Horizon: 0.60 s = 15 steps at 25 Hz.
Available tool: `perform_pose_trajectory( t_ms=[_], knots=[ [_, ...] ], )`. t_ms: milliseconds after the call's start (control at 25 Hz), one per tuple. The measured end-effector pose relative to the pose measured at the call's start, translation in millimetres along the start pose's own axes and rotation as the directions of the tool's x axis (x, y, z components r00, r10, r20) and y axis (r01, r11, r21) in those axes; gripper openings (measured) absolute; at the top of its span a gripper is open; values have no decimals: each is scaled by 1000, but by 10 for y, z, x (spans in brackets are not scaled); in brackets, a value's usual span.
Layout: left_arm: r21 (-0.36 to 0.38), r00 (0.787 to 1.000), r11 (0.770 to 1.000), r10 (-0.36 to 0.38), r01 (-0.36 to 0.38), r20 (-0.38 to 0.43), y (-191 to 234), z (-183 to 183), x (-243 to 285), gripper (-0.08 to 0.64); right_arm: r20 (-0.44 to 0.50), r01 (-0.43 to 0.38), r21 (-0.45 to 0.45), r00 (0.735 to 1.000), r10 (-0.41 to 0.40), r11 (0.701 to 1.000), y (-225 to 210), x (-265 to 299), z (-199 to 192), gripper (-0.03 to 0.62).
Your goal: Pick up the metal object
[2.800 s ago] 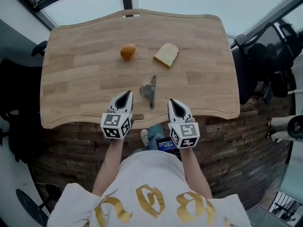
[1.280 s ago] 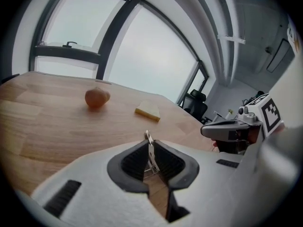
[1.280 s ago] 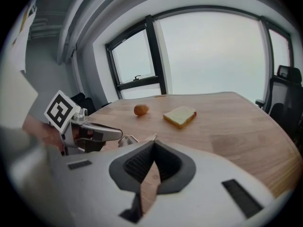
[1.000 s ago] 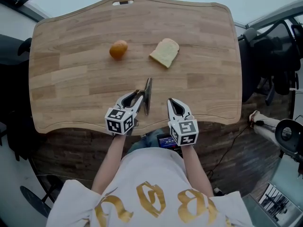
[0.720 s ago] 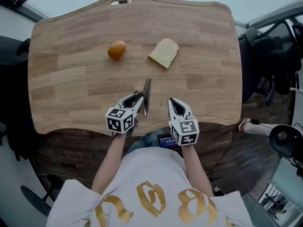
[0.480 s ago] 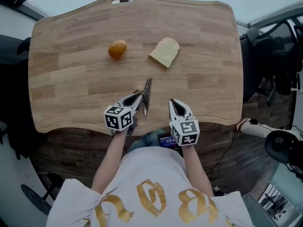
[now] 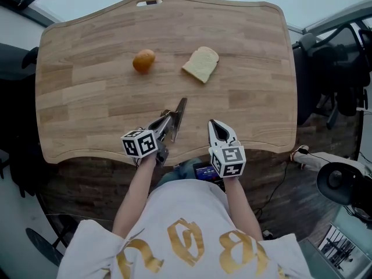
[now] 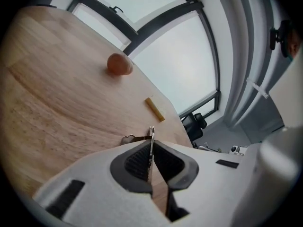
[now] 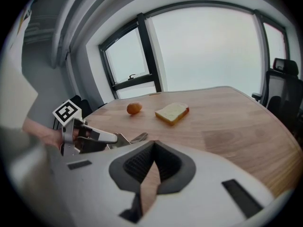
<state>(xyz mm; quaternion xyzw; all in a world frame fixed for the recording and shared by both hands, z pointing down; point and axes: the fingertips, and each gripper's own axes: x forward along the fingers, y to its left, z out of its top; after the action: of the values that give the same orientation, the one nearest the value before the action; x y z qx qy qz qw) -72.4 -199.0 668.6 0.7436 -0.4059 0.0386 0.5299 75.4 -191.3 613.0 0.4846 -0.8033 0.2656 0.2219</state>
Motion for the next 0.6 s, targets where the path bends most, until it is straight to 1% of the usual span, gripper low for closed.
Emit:
perform_pose_trajectory(
  t_ms=[280, 600],
  knots=[
    [-68, 997, 997, -36, 40, 63, -43, 94, -103, 28, 38, -2, -37, 999, 3, 999, 54, -56, 123, 11],
    [-78, 991, 995, -51, 61, 125, -126, 208, -323, 28, 91, 0, -62, 996, 6, 998, 150, -207, 265, 11]
  ],
)
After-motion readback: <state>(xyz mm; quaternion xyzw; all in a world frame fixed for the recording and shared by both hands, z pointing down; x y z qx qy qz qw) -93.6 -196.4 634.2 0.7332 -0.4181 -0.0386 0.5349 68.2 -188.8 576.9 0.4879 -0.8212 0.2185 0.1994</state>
